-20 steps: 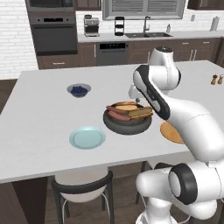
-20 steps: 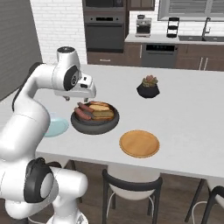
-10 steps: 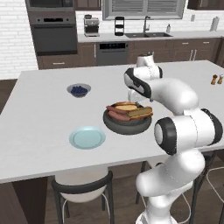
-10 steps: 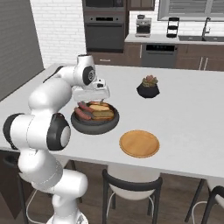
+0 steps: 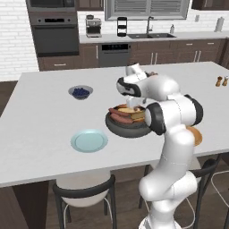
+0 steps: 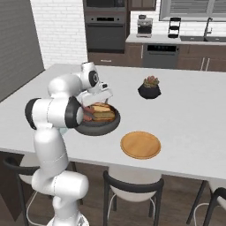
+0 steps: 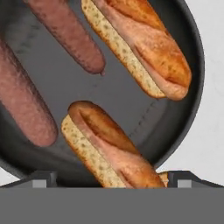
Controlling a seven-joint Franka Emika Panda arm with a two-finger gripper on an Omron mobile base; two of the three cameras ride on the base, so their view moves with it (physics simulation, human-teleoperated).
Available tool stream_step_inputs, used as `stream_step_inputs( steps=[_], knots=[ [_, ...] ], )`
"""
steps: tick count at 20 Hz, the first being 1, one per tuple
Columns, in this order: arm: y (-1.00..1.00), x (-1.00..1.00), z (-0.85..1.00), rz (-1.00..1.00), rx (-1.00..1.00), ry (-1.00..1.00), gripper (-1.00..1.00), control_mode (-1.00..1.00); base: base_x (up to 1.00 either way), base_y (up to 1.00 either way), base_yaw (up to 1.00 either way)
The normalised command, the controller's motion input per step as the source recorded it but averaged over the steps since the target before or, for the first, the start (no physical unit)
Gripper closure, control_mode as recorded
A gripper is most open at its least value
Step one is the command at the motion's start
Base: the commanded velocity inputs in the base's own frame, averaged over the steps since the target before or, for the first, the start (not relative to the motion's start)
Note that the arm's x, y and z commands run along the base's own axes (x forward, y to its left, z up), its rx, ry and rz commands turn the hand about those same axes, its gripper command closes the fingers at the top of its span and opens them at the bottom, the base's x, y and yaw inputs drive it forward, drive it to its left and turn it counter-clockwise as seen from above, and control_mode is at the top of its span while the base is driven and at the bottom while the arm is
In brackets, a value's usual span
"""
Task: Place one bun and one sausage from the bowl on each plate.
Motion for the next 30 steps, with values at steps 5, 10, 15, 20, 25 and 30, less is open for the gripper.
stream_step_inputs(
  steps=[5, 10, 15, 20, 25, 30],
  knots=[
    [-0.24, 0.51, -0.60, 0.23, 0.00, 0.08, -1.00, -1.00, 0.00, 0.00, 0.00],
    [-0.12, -0.06, -0.26, 0.10, 0.00, 0.07, -1.00, -1.00, 0.00, 0.00, 0.00],
    [0.00, -0.75, -0.19, 0.03, 0.00, -0.01, -1.00, -1.00, 0.00, 0.00, 0.00],
    [0.00, -0.52, -0.03, 0.04, 0.00, -0.06, -1.00, -1.00, 0.00, 0.00, 0.00],
    [-0.09, 0.12, -0.03, 0.17, 0.00, -0.09, -1.00, -1.00, 0.00, 0.00, 0.00],
    [-0.14, 0.44, 0.00, 0.24, 0.00, -0.04, -1.00, -1.00, 0.00, 0.00, 0.00]
  ],
)
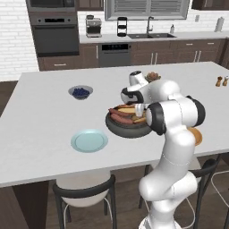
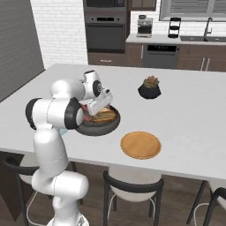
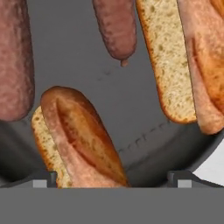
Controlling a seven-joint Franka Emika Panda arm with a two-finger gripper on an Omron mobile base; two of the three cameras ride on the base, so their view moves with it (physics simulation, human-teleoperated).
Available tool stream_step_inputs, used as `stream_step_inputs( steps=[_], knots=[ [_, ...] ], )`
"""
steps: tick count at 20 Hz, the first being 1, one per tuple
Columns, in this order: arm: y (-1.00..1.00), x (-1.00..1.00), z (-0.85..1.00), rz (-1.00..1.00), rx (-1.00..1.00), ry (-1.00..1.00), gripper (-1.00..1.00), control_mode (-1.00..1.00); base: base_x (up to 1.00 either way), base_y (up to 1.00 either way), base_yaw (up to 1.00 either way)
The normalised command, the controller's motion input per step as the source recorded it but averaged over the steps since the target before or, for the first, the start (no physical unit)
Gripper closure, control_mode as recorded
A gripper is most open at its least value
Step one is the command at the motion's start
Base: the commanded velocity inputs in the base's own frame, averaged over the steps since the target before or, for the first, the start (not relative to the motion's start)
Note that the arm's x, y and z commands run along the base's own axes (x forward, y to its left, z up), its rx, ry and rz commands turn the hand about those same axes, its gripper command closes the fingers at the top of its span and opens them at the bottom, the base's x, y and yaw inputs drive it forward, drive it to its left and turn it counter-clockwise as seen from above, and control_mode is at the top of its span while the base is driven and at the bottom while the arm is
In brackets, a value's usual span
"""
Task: Place one bun and one sausage from the bowl on each plate.
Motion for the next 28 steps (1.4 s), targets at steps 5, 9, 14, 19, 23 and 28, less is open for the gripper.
stream_step_inputs(
  steps=[5, 9, 14, 19, 23, 28],
  knots=[
    [0.00, 0.03, -0.23, 0.13, 0.00, 0.02, -1.00, -1.00, 0.00, 0.00, 0.00],
    [-0.06, -0.03, -0.06, 0.05, 0.00, -0.02, -1.00, -1.00, 0.00, 0.00, 0.00],
    [-0.06, -0.01, 0.03, 0.01, 0.00, -0.12, 1.00, -1.00, 0.00, 0.00, 0.00],
    [-0.12, -0.45, 0.51, 0.00, 0.00, -0.09, 1.00, -1.00, 0.00, 0.00, 0.00],
    [-0.45, -0.70, 0.73, -0.13, 0.00, -0.10, 1.00, -1.00, 0.00, 0.00, 0.00],
    [-0.94, -0.62, 0.38, -0.35, 0.08, -0.11, 1.00, -1.00, 0.00, 0.00, 0.00]
  ],
)
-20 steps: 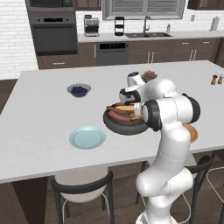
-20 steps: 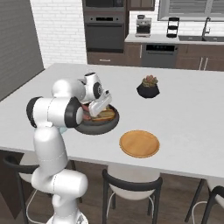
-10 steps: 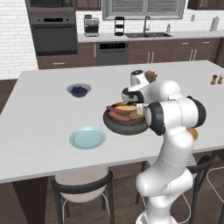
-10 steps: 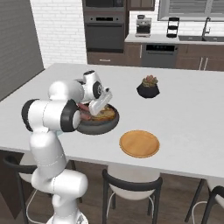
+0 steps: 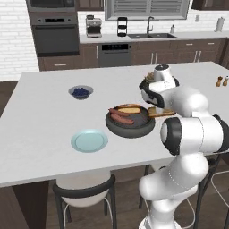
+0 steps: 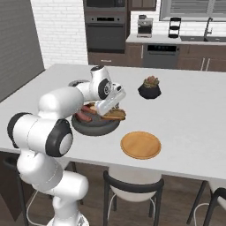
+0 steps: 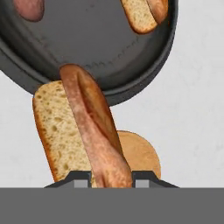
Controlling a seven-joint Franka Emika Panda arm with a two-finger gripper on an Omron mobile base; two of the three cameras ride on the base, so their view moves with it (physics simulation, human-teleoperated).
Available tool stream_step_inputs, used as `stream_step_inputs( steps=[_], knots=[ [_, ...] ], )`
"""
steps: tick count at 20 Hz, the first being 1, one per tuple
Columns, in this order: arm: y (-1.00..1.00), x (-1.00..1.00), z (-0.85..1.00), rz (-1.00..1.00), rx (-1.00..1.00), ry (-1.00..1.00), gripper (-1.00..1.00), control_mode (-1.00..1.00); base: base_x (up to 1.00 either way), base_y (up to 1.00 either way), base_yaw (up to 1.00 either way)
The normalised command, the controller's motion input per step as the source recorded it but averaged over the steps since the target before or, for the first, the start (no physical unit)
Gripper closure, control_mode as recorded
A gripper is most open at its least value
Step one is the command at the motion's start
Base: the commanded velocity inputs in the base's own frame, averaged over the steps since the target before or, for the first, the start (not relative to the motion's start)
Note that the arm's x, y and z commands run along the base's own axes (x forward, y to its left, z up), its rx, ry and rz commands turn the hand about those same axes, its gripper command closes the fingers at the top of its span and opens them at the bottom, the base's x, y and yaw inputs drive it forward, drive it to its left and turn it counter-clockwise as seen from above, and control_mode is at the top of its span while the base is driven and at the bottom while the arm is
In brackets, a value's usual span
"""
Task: Place one bun and one sausage from the bowl on each plate.
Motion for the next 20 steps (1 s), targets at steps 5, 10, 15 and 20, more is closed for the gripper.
stream_step_inputs(
  steps=[5, 10, 15, 20],
  knots=[
    [-1.00, -0.15, 0.01, -0.45, 0.19, -0.09, 1.00, -1.00, 0.00, 0.00, 0.00],
    [-1.00, -0.01, -0.03, -0.53, 0.48, 0.02, 1.00, -1.00, 0.00, 0.00, 0.00],
    [-0.95, -0.06, -0.19, -0.59, 0.43, 0.04, 1.00, -1.00, 0.00, 0.00, 0.00],
    [-0.67, -0.38, -0.52, -0.52, 0.25, 0.13, 1.00, -1.00, 0.00, 0.00, 0.00]
  ],
)
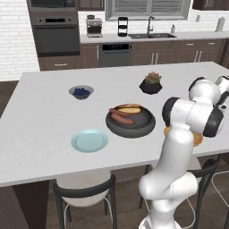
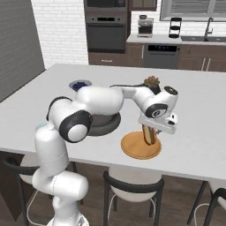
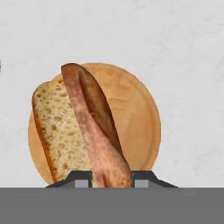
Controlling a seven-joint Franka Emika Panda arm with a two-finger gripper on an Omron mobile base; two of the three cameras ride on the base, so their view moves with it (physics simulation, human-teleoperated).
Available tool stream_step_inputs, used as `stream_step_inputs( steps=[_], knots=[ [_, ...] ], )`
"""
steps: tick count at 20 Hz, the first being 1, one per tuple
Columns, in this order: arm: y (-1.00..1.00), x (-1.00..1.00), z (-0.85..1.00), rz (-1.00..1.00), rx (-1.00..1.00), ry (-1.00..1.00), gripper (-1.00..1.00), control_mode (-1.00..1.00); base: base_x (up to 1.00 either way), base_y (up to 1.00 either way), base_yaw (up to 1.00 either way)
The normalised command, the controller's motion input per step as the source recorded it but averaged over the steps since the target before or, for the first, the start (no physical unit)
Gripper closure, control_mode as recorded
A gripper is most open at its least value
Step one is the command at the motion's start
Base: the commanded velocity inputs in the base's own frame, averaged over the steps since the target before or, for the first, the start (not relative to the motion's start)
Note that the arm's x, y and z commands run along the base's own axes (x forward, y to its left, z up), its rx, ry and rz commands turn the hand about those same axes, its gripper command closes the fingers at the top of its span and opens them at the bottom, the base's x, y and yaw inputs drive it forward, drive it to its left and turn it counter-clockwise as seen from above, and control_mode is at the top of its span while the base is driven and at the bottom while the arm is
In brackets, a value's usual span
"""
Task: Place one bun and one sausage from the bowl on each plate.
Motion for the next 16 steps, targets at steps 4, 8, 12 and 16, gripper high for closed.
stream_step_inputs(
  steps=[4, 8, 12, 16],
  knots=[
    [-0.01, -0.23, -0.49, -0.17, 0.07, 0.03, 1.00, -1.00, 0.00, 0.00, 0.00],
    [0.07, 0.00, -0.52, -0.01, -0.01, 0.03, 1.00, -1.00, 0.00, 0.00, 0.00],
    [0.01, 0.15, -0.49, 0.00, -0.02, 0.00, 1.00, -1.00, 0.00, 0.00, 0.00],
    [0.26, 0.48, -0.06, 0.00, 0.00, 0.00, 1.00, -1.00, 0.00, 0.00, 0.00]
  ],
)
